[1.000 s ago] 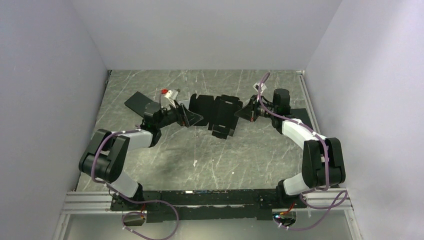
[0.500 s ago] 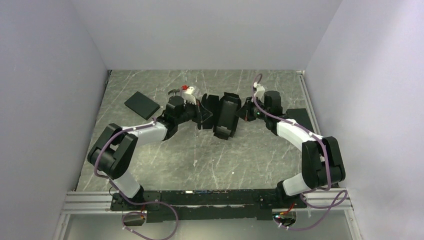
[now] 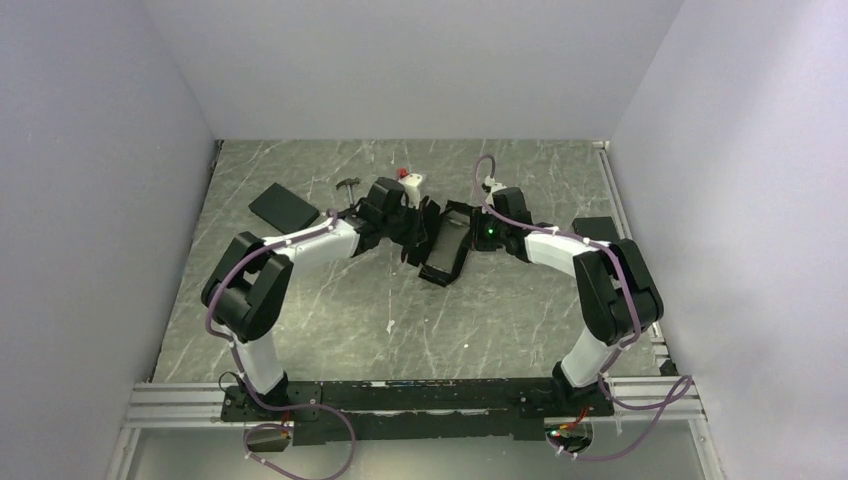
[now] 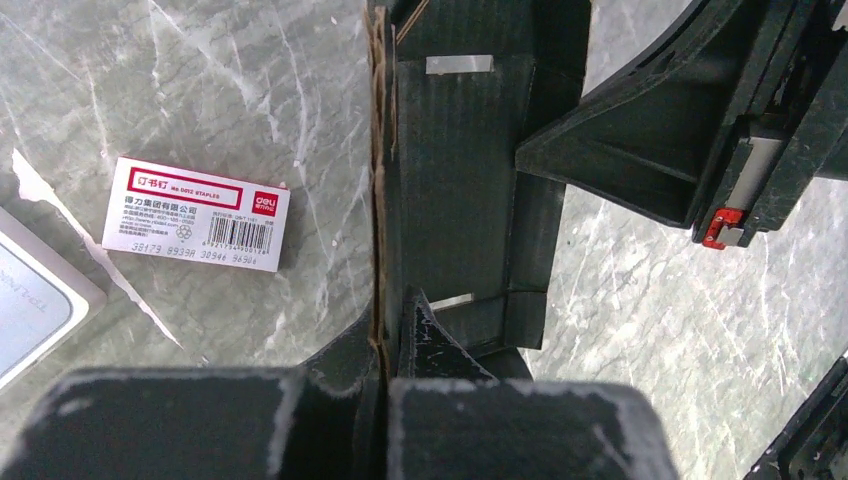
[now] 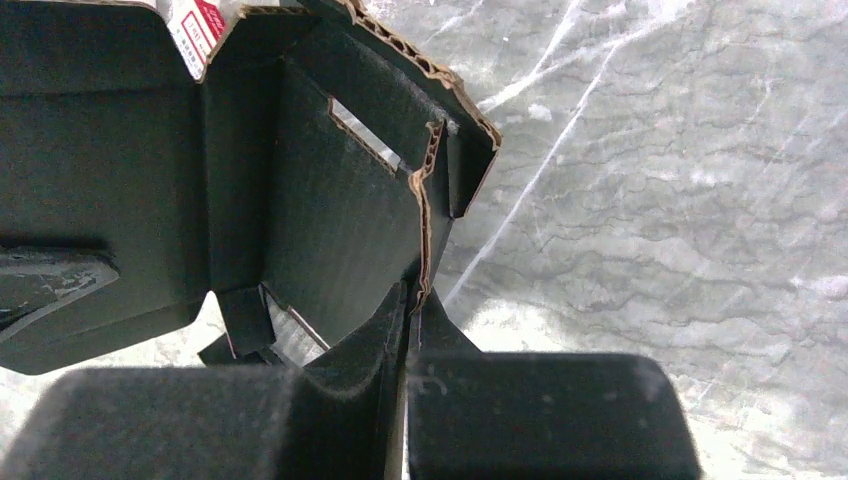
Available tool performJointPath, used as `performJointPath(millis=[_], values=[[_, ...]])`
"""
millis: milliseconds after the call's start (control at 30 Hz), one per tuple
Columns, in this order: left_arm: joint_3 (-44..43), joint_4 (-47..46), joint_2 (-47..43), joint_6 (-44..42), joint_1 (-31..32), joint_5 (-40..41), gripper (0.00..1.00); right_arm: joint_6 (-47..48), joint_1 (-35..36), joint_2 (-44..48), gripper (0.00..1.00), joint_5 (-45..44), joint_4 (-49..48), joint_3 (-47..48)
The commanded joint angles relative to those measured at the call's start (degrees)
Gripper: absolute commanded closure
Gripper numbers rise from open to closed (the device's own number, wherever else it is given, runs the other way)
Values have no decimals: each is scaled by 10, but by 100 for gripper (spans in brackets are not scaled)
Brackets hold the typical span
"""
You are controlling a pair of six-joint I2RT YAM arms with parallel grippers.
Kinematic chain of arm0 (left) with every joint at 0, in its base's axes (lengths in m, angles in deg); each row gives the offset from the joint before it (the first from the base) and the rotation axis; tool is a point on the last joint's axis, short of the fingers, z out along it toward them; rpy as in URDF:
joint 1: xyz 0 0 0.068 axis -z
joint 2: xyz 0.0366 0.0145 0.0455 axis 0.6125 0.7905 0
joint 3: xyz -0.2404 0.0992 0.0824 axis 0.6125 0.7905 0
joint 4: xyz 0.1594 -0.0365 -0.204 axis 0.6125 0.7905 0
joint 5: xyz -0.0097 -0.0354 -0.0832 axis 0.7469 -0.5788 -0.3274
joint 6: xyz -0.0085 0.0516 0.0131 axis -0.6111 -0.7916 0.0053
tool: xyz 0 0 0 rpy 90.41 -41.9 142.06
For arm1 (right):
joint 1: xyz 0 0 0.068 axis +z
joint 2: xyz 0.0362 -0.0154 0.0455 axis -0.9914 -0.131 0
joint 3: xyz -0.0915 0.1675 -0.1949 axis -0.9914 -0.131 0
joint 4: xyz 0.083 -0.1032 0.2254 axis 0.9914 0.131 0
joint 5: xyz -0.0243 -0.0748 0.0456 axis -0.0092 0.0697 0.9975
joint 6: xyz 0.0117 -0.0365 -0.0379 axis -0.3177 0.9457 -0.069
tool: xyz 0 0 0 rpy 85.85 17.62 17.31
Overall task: Fold the paper box
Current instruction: Fold the paper box at the center of the board.
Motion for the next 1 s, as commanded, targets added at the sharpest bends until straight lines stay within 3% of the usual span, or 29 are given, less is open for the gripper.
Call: performJointPath(millis=[0,500,967], values=[[-85,72,22,-25,21,-74,100,-27,23,-18,100,79,0,24],[-266,266,140,-110,16,-120,100,-77,25,-60,84,178,-21,21],[-316,326,173,-147,14,-106,100,-70,13,-36,63,303,-21,16]])
